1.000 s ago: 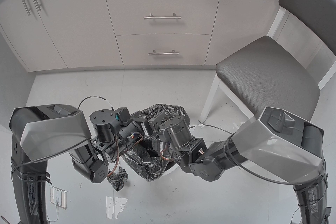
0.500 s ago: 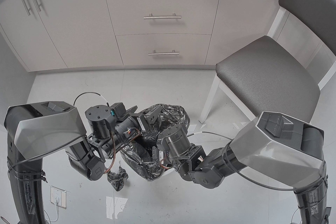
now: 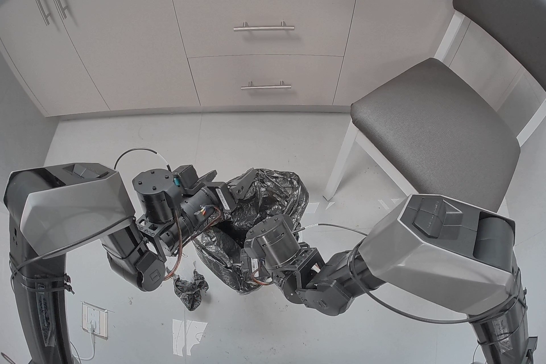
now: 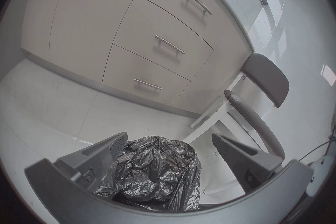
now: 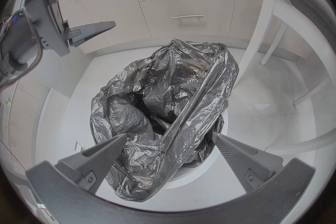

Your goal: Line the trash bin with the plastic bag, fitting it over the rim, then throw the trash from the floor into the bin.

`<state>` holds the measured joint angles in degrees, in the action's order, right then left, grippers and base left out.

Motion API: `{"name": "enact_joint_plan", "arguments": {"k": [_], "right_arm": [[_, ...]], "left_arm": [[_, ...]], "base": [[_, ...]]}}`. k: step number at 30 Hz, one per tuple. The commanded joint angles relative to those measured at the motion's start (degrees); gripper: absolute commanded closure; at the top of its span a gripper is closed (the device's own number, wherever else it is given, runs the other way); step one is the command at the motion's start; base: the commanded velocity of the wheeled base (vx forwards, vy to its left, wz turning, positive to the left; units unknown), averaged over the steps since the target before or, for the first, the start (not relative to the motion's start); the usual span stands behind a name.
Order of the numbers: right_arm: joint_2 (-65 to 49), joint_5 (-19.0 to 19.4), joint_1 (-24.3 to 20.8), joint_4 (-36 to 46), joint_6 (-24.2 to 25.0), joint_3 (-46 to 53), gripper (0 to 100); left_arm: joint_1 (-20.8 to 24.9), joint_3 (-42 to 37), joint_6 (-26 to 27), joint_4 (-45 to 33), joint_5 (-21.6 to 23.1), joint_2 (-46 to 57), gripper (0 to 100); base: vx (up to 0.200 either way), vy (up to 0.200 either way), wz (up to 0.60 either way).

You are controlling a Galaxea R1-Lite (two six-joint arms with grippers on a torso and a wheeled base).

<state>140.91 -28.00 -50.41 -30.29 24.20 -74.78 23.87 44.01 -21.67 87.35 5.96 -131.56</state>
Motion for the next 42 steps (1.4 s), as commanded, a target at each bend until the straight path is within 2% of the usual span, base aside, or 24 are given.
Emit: {"name": "enact_joint_plan", "arguments": {"k": [1,12,18,24,25,37,41,42], "right_arm": [[1.30,0.05,-0.04,-0.12,-0.03,-0.37,0],[3.05,-0.04,0.22,-0.03,-0.64,-3.45,0],[4.72,-0.30,0.57,0.15,-3.54,-6.35,0],[4.99,-1.53,0.84,0.06,-4.07,-6.87,0],[4.99,-1.53,0.84,0.06,-4.25,-6.87,100],[4.81,-2.58,1.98,0.06,-4.51,-5.99,100],[2.44,-3.64,2.16,0.06,-4.16,-1.69,100],[0.94,-4.61,2.07,-0.12,-3.90,1.92,100]], "left_arm": [[-0.49,-0.15,-0.03,0.11,0.10,-0.01,0],[-0.58,-0.06,-0.03,0.11,0.10,-0.10,0],[-0.49,-0.15,0.05,0.19,0.10,0.08,0],[-0.67,0.03,0.05,0.19,0.19,-0.01,0],[-0.67,-0.06,0.05,0.19,0.19,-0.01,0],[-0.93,-0.59,-0.12,0.19,0.19,-0.10,0],[-1.02,-0.59,-0.12,0.19,0.19,-0.10,0],[-1.02,-0.59,-0.12,0.11,0.19,-0.28,0]], "base": [[0.000,0.000,0.00],[0.000,0.000,0.00],[0.000,0.000,0.00],[0.000,0.000,0.00],[0.000,0.000,0.00],[0.000,0.000,0.00],[0.000,0.000,0.00],[0.000,0.000,0.00]]}}
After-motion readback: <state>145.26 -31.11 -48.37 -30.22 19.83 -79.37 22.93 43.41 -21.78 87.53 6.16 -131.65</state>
